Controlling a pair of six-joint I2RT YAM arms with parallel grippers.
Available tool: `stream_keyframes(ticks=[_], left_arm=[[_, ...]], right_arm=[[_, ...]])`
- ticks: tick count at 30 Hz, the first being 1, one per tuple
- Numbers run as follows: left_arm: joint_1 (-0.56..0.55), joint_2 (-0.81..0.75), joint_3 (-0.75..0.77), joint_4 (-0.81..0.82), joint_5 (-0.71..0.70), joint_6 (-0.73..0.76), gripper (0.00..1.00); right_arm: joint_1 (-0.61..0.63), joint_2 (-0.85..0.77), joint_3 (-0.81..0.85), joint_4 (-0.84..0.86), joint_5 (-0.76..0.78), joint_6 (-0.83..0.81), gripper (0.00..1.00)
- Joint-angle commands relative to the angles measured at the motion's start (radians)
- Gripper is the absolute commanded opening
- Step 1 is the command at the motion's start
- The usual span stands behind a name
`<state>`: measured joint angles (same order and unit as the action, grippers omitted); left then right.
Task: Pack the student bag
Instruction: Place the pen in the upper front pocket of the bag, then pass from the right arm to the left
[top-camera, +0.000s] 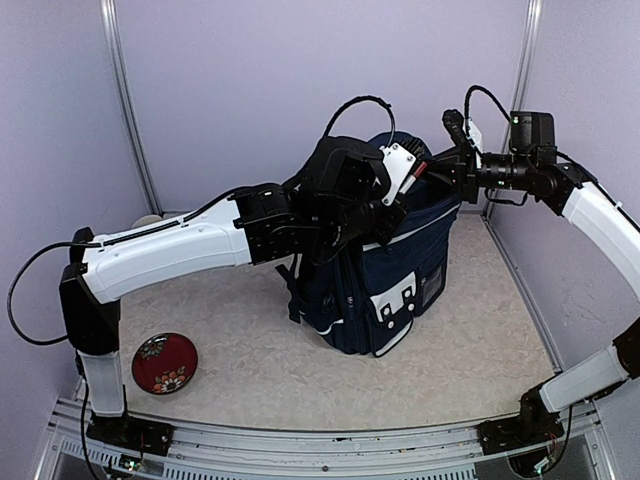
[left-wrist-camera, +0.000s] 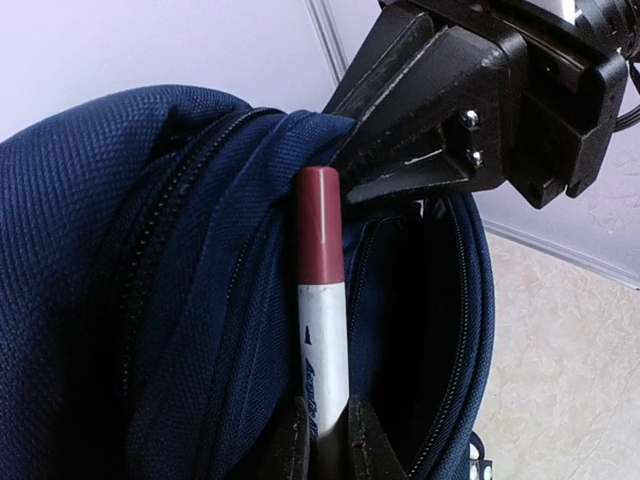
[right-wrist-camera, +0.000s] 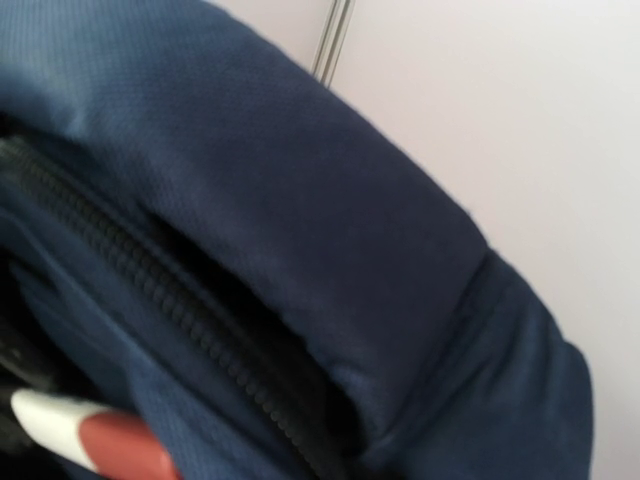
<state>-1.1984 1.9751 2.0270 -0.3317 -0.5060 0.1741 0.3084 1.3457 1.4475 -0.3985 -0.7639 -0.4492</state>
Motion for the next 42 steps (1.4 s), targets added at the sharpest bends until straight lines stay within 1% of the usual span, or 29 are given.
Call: stream_keyframes(ticks=[1, 4, 5, 7, 10, 13, 15, 19, 21, 23, 25, 27, 28, 29, 30, 32, 34, 36, 38, 40, 42], left_arm=[[0.01, 0.009, 0.005, -0.075, -0.062, 0.054, 0.04], [0.007, 0.016, 0.007, -0.085, -0.049, 0.074, 0.04], [0.005, 0.016, 0.007, -0.093, -0.034, 0.08, 0.06], [0.007, 0.018, 0.008, -0.116, -0.006, 0.084, 0.15], [0.01, 0.026, 0.011, -0.14, 0.0, 0.083, 0.38], [0.012, 0.036, 0.03, -0.162, 0.0, 0.071, 0.48], [0.011, 0.034, 0.038, -0.167, 0.003, 0.067, 0.52], [0.002, 0.013, 0.041, -0.157, 0.025, 0.062, 0.55], [-0.019, -0.012, 0.04, -0.152, 0.053, 0.079, 0.57], [-0.056, -0.063, 0.024, -0.134, 0.098, 0.113, 0.62], [-0.075, -0.121, 0.002, -0.104, 0.188, 0.118, 0.71], [-0.065, -0.188, -0.037, -0.057, 0.239, 0.078, 0.8], [-0.055, -0.227, -0.067, -0.029, 0.231, 0.057, 0.88], [-0.038, -0.264, -0.103, 0.008, 0.211, 0.034, 0.92], [-0.016, -0.304, -0.149, 0.043, 0.19, 0.013, 0.98], [0.053, -0.364, -0.231, 0.088, 0.199, -0.049, 0.99], [0.153, -0.387, -0.276, 0.076, 0.278, -0.133, 0.99], [0.224, -0.377, -0.295, 0.042, 0.358, -0.176, 0.99], [0.238, -0.36, -0.311, 0.026, 0.43, -0.153, 0.99], [0.235, -0.347, -0.326, 0.036, 0.528, -0.14, 0.99], [0.234, -0.335, -0.331, 0.048, 0.598, -0.132, 0.99]], right_arm=[[0.002, -0.02, -0.007, -0.007, -0.055, 0.046, 0.0], [0.001, -0.019, -0.005, -0.005, -0.06, 0.049, 0.0], [0.001, -0.019, -0.004, -0.006, -0.058, 0.049, 0.0], [0.002, -0.018, -0.003, -0.009, -0.055, 0.047, 0.0], [0.001, -0.019, -0.004, -0.009, -0.057, 0.046, 0.0], [0.001, -0.018, -0.003, -0.007, -0.058, 0.047, 0.0], [0.002, -0.017, -0.002, -0.006, -0.061, 0.049, 0.0], [0.002, -0.017, 0.002, -0.011, -0.061, 0.049, 0.0], [0.001, -0.019, 0.001, -0.011, -0.06, 0.049, 0.0], [0.002, -0.02, 0.001, -0.008, -0.061, 0.05, 0.0], [0.001, -0.02, -0.001, -0.003, -0.064, 0.055, 0.0], [0.002, -0.019, -0.001, 0.0, -0.068, 0.059, 0.0], [0.002, -0.02, -0.001, 0.001, -0.068, 0.06, 0.0], [0.001, -0.021, -0.003, 0.002, -0.069, 0.061, 0.0], [0.001, -0.023, -0.005, 0.003, -0.069, 0.061, 0.0], [0.002, -0.026, -0.008, 0.003, -0.07, 0.061, 0.0], [0.001, -0.029, -0.009, 0.006, -0.07, 0.061, 0.0], [0.002, -0.031, -0.012, 0.011, -0.072, 0.067, 0.0], [0.001, -0.032, -0.011, 0.017, -0.075, 0.072, 0.0], [0.001, -0.034, -0.011, 0.022, -0.076, 0.081, 0.0], [0.001, -0.034, -0.012, 0.028, -0.073, 0.09, 0.0]])
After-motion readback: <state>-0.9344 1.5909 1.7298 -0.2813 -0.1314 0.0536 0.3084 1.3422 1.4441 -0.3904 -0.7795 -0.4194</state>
